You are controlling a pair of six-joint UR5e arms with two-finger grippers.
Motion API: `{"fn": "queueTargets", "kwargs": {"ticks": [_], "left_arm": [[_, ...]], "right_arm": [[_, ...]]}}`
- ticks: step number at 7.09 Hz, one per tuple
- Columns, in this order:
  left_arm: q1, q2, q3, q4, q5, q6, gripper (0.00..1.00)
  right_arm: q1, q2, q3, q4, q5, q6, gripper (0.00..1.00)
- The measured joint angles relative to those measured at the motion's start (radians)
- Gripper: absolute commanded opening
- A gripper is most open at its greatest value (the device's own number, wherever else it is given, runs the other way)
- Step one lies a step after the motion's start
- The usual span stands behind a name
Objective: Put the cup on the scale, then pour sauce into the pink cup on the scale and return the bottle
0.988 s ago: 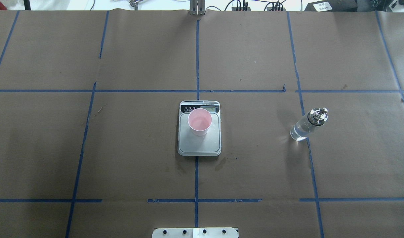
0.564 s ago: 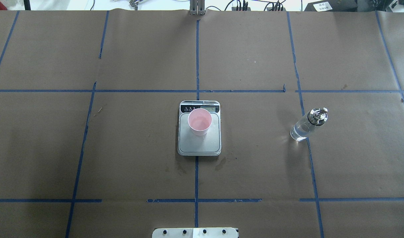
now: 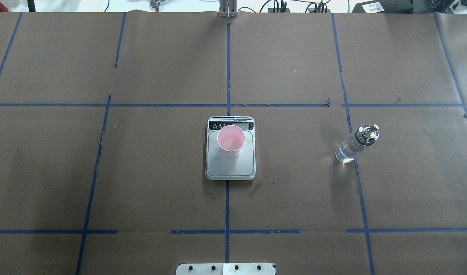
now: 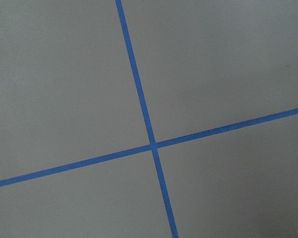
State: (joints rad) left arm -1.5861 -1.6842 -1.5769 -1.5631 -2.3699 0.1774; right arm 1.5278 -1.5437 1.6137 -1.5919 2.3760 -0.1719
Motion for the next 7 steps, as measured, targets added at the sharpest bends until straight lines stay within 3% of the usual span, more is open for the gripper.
{"fn": "queueTargets", "kwargs": {"ticks": [7], "left_arm": [[0.000,0.004,-0.001,0.001,0.000,0.000,1.00]], "right_arm": [[0.000,-0.019,0.002,0.047,0.001,0.000,1.00]]}}
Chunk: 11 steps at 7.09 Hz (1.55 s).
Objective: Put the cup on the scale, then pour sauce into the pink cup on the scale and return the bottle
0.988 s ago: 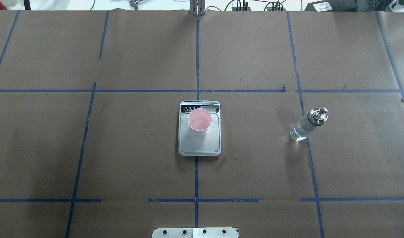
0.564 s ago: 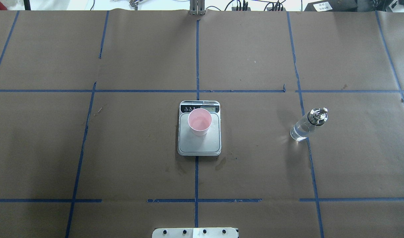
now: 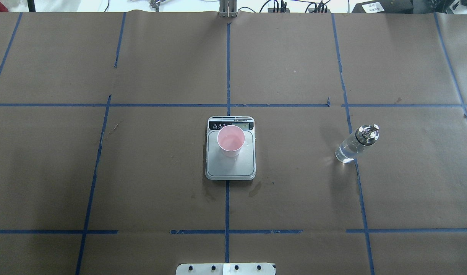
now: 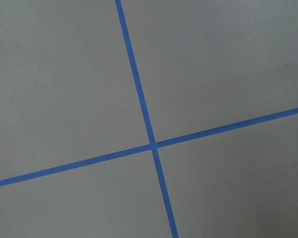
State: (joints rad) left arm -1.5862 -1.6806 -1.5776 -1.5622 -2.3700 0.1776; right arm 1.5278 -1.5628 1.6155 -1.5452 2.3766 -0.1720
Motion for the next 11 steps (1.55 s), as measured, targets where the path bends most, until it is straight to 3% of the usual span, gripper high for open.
{"fn": "queueTargets", "kwargs": {"ticks": [7,11], "left_arm": [[0.000,0.005,0.004,0.005,0.000,-0.002,1.00],[-0.002,0.017,0.012,0.052,-0.005,-0.005,1.00]], "right_arm": [[0.002,0.009,-0.009,-0.114,-0.026,0.000,1.00],[0.002,0.007,0.001,-0.112,-0.020,-0.003,1.00]]}}
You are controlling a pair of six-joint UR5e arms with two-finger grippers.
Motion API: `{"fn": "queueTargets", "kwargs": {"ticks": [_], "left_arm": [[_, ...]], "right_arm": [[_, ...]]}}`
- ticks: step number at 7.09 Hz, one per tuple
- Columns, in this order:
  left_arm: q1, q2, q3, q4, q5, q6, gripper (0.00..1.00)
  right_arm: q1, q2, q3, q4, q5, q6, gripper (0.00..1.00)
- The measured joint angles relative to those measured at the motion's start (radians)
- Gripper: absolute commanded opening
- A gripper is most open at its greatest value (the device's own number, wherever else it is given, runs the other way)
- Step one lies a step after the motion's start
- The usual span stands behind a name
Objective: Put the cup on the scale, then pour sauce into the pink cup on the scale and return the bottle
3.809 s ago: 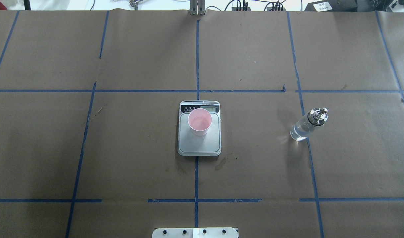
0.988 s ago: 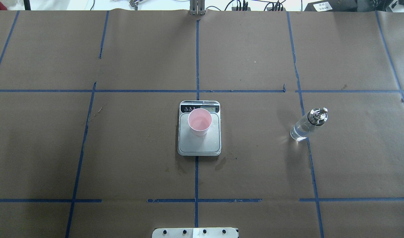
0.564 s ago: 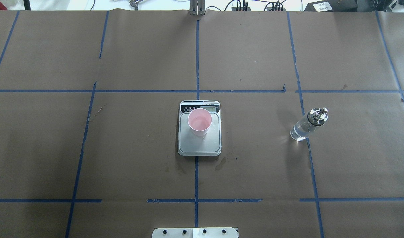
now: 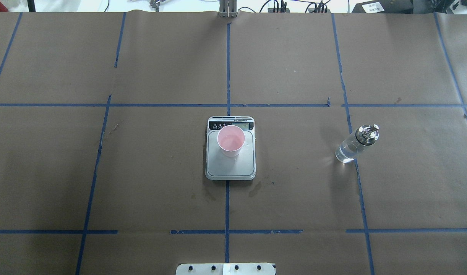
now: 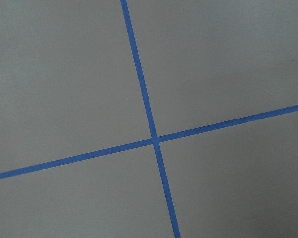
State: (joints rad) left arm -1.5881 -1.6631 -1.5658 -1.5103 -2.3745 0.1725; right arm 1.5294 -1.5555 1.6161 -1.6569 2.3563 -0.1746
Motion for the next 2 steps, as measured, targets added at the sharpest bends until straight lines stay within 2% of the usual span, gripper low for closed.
{"fn": "queueTargets", "kwargs": {"ticks": [2], "left_arm": [[-0.001,0.024,-0.029,0.028,-0.029,0.001,1.00]], "right_arm": [[0.000,0.000,0.003,0.000,0.000,-0.002,1.00]]}}
